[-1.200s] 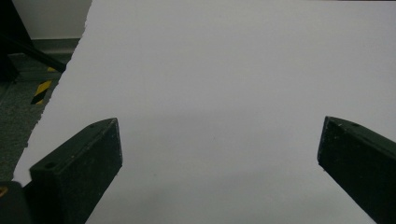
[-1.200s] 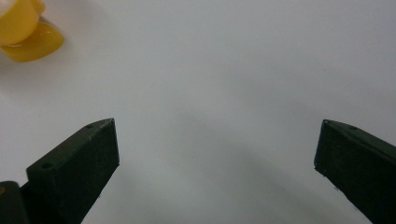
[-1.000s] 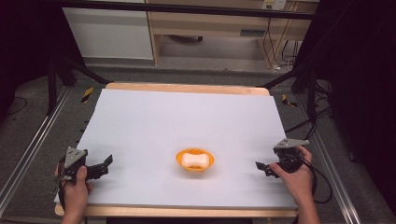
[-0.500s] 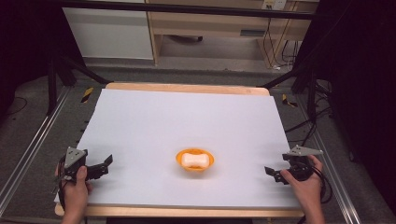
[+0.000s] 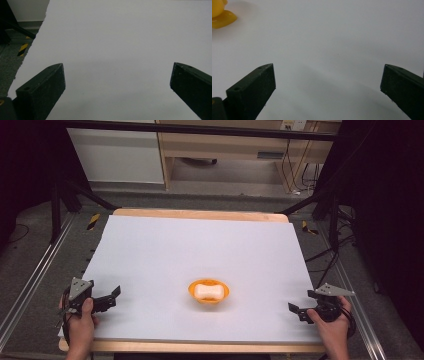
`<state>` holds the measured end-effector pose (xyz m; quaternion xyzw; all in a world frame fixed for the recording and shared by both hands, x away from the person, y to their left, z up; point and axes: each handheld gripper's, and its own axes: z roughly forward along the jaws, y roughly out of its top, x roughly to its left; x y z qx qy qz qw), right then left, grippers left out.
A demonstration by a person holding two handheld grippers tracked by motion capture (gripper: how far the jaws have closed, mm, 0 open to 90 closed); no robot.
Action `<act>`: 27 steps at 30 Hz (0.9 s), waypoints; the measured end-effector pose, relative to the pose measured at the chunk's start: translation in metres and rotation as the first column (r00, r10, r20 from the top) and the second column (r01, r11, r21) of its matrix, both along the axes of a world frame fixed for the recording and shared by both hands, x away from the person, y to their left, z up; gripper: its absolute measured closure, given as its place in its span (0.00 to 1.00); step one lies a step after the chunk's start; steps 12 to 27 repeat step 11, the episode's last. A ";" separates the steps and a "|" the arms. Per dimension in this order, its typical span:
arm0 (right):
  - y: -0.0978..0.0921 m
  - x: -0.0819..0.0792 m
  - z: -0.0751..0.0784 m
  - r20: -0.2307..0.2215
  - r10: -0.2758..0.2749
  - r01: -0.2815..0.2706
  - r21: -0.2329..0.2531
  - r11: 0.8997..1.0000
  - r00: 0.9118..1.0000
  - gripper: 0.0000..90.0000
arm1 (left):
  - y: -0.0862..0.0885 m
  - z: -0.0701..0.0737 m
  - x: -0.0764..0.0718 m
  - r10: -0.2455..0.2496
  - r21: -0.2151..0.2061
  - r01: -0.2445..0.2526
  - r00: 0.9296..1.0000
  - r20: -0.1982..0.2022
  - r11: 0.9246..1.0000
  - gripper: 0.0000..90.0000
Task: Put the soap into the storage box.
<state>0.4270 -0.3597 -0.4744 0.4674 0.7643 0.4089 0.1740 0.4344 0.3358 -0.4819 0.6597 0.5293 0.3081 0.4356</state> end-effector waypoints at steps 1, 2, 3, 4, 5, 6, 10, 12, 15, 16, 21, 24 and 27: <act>-0.002 -0.002 -0.002 0.001 -0.016 0.016 0.015 1.000 1.000 0.01 | 0.000 0.000 0.000 0.000 -0.001 0.000 1.000 0.000 1.000 0.00; -0.002 -0.002 -0.002 0.001 -0.016 0.016 0.015 1.000 1.000 0.01 | 0.000 0.000 0.000 0.000 -0.001 0.000 1.000 0.000 1.000 0.00; -0.005 -0.004 -0.003 0.015 -0.027 0.026 0.044 0.999 1.000 0.01 | 0.000 0.000 0.000 0.000 -0.001 0.000 1.000 0.000 1.000 0.00; -0.006 -0.005 -0.004 0.021 -0.037 0.036 0.055 0.998 0.999 0.01 | 0.000 0.000 0.000 0.000 -0.001 0.000 1.000 0.000 1.000 0.00; -0.006 -0.005 -0.004 0.021 -0.037 0.036 0.055 0.998 0.999 0.01 | 0.000 0.000 0.000 0.000 -0.001 0.000 1.000 0.000 1.000 0.00; -0.008 -0.006 -0.004 0.032 -0.043 0.041 0.063 0.997 0.999 0.01 | 0.000 0.000 0.000 0.000 0.000 0.000 1.000 0.000 1.000 0.00; -0.010 -0.007 -0.005 0.042 -0.056 0.052 0.083 0.995 0.998 0.01 | 0.000 0.000 0.000 0.001 0.001 -0.001 1.000 -0.001 1.000 0.00; -0.010 -0.007 -0.005 0.043 -0.062 0.059 0.084 0.995 0.997 0.01 | 0.000 0.000 0.001 0.000 0.001 0.000 1.000 -0.002 1.000 0.00; -0.010 -0.007 -0.005 0.043 -0.062 0.059 0.084 0.995 0.997 0.01 | 0.000 0.000 0.001 0.000 0.001 0.000 1.000 -0.002 1.000 0.00; -0.010 -0.007 -0.005 0.043 -0.062 0.059 0.084 0.995 0.997 0.01 | 0.000 0.000 0.001 0.000 0.001 0.000 1.000 -0.002 1.000 0.00; -0.010 -0.007 -0.005 0.043 -0.062 0.059 0.084 0.995 0.997 0.01 | 0.000 0.000 0.001 0.000 0.001 0.000 1.000 -0.002 1.000 0.00; -0.010 -0.007 -0.005 0.043 -0.062 0.059 0.084 0.995 0.997 0.01 | 0.000 0.000 0.001 0.000 0.001 0.000 1.000 -0.002 1.000 0.00; -0.010 -0.007 -0.005 0.043 -0.062 0.059 0.084 0.995 0.997 0.01 | 0.000 0.000 0.001 0.000 0.001 0.000 1.000 -0.002 1.000 0.00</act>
